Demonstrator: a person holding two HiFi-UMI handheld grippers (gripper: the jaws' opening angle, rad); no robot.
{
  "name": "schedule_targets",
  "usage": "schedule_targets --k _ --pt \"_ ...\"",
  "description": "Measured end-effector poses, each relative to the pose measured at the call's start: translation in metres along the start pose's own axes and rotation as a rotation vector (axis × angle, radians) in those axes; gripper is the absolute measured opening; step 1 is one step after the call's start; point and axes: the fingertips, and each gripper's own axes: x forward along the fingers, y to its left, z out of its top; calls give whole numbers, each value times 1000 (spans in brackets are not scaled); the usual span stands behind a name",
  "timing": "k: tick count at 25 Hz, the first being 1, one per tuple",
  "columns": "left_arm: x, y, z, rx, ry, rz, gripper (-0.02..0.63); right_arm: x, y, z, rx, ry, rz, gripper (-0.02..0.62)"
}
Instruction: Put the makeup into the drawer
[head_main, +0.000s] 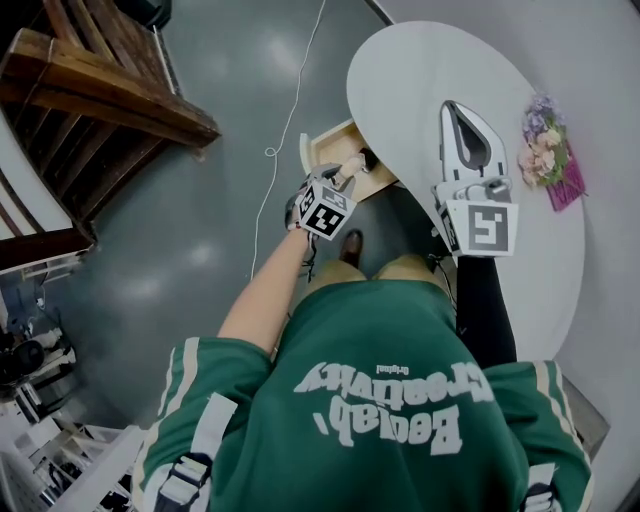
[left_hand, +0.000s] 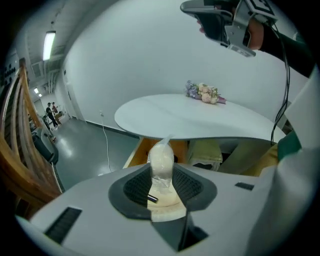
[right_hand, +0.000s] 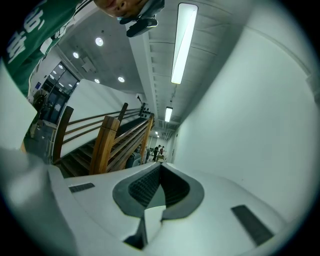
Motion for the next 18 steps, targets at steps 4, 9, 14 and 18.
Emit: schedule_targets --k 4,9,14,18 --pt "16 -5 -35 -10 104 -16 137 -2 -2 2 12 -13 -15 9" --pt "22 -8 -56 -11 177 -45 141 -5 2 3 0 13 -21 9" --pt "24 -12 -56 -8 172 -78 157 -5 0 5 4 -4 -28 9" --pt "25 -18 -58 -20 159 -109 223 -10 -2 1 -5 11 -29 9"
